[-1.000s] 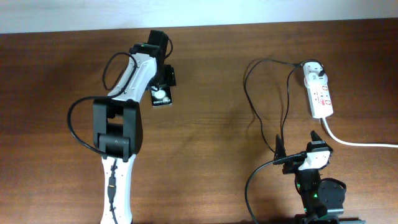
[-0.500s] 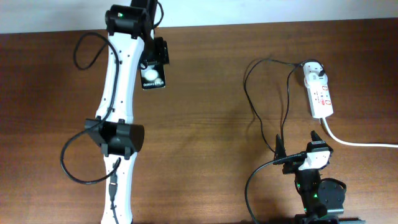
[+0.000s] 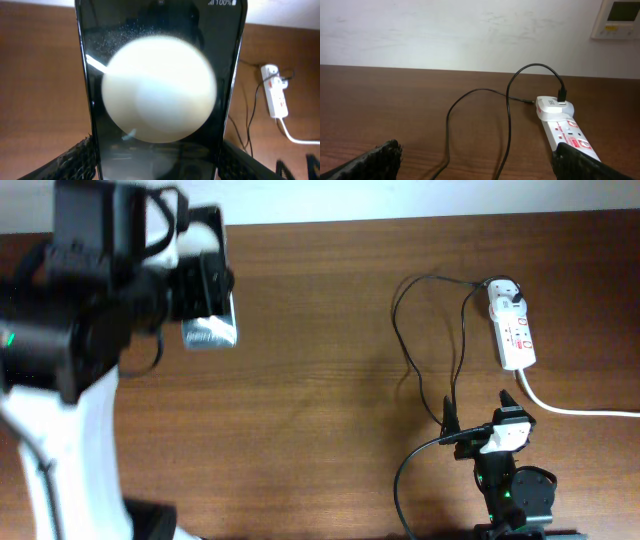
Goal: Plug charger to phone and switch on socket
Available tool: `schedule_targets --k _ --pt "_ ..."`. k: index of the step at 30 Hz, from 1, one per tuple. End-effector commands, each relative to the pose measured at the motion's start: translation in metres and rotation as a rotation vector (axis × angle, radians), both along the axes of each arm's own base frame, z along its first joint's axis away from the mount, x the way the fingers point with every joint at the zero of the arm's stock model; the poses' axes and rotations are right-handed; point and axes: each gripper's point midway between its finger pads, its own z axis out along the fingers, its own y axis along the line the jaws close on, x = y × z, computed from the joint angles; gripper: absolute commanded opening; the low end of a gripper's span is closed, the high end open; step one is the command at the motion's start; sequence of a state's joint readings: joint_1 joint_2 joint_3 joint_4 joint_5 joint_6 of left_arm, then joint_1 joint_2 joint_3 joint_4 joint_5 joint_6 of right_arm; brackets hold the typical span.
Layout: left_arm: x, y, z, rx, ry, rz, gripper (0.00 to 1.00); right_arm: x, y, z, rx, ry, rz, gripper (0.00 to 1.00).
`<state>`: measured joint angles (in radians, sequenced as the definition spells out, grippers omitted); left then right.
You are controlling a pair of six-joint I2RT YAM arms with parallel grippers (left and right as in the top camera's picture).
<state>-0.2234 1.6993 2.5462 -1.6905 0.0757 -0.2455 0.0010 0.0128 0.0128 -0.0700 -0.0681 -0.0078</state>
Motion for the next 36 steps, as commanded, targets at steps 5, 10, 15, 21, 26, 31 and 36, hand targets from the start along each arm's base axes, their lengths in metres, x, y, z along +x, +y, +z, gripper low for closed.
schedule_targets --k 5,10,15,21,26,31,36 --pt "-0.056 0.01 -0.066 0.024 0.226 0.022 0.49 0.0 -0.001 -0.003 -0.004 0.002 -0.008 0.99" --pt "-0.04 -0.019 -0.136 -0.093 0.38 -0.015 0.5 0.0 -0.001 -0.003 -0.004 0.002 -0.008 0.99" --pt "-0.034 -0.044 -0.199 -0.255 0.564 0.051 0.51 0.0 -0.001 -0.003 -0.004 0.002 -0.008 0.99" --pt "-0.022 -0.106 -0.226 -0.575 0.821 -0.092 0.49 0.0 -0.001 -0.003 -0.004 0.002 -0.007 0.99" --pt "-0.021 -0.128 -0.2 -0.821 0.883 -0.194 0.49 0.0 -0.001 -0.003 -0.004 0.002 -0.008 0.99" --pt "-0.02 -0.13 -0.186 -0.956 1.027 -0.048 0.41 0.0 -0.001 -0.003 -0.004 0.002 -0.008 0.99" --pt "-0.017 -0.13 -0.187 -0.958 1.019 -0.041 0.42 0.0 -0.001 -0.003 -0.004 0.002 -0.008 0.99"
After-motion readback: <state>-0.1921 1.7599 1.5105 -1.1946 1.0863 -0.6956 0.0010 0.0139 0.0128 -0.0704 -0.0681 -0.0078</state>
